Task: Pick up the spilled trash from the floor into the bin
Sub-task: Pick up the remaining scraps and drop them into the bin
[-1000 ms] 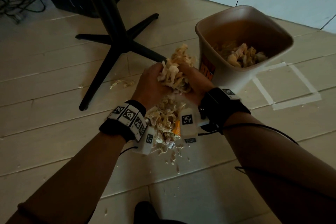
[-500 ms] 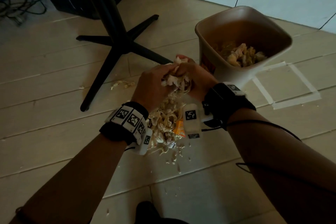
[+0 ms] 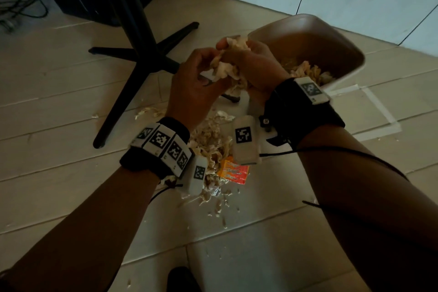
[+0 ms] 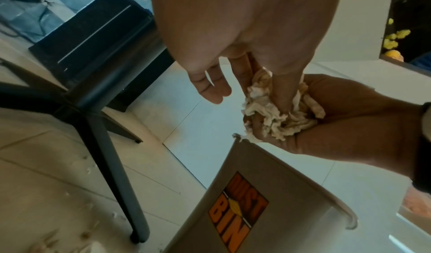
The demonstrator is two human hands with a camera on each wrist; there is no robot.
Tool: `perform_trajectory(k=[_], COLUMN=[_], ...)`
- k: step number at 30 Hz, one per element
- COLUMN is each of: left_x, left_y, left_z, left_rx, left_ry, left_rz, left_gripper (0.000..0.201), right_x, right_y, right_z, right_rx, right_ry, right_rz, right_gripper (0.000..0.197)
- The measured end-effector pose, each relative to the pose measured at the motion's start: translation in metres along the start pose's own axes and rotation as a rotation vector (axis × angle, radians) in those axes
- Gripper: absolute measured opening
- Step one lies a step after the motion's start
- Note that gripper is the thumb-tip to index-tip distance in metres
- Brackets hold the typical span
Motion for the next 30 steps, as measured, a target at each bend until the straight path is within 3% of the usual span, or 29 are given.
perform_trajectory(k=[3,8,10,11,13,15,18,20,22,23,26,28,30], left_x=[0.003,0.032,0.046,0.052,0.064,0.075,0.092,0.104,0.118,0.123,0.135,0.143,0.155], left_y=[0.002,-0.007,-0.011,-0.013,-0.018,-0.024,-0.035,-0.044,-0.054,-0.059,-0.066,-0.063,-0.055], left_z=[0.005,0.006,0.002,0.0,-0.005,-0.009,-0.007,0.0,0.007,0.01,0.011,0.006,-0.005], left_rx=[0.031,0.071,0.064,0.068,0.086,0.113,0.182,0.275,0.399,0.453,0.51,0.488,0.456], left_ry=[0.025,0.064,0.047,0.05,0.102,0.181,0.326,0.436,0.473,0.466,0.479,0.512,0.56], left_rz=[-0.004,-0.158,-0.213,-0.231,-0.24,-0.253,-0.313,-0.376,-0.46,-0.506,-0.574,-0.572,-0.566], left_gripper=[0.043,0.031,0.028,0.027,0.026,0.026,0.026,0.033,0.04,0.043,0.042,0.04,0.041], right_x=[0.029,0.068,0.068,0.065,0.057,0.046,0.017,-0.001,-0.004,0.001,0.029,0.04,0.044], right_y=[0.0,0.024,0.038,0.044,0.056,0.059,0.054,0.047,0.044,0.044,0.038,0.033,0.031], right_z=[-0.017,-0.066,-0.089,-0.098,-0.116,-0.122,-0.118,-0.11,-0.101,-0.096,-0.064,-0.041,-0.013], right_rx=[-0.132,-0.371,-0.423,-0.423,-0.39,-0.299,-0.123,-0.017,-0.007,-0.025,-0.087,-0.152,-0.157], right_ry=[-0.201,-0.415,-0.591,-0.689,-0.902,-1.077,-1.201,-1.247,-1.264,-1.305,-1.508,-1.376,-1.278], right_rz=[-0.081,-0.197,-0.156,-0.132,-0.064,0.019,0.19,0.236,0.23,0.177,-0.112,-0.202,-0.347], right_gripper=[0.004,0.026,0.013,0.004,0.015,0.024,0.021,0.042,0.058,0.06,0.035,0.045,0.041])
Point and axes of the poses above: each hand's wrist, its own y-axis towards the middle knuckle, its own z-axis out of the palm, x = y × z, the point moved 5 cm from there along y, towards the middle knuckle, and after that the axes turned 4 degrees about -y, right-handed, at the moved point
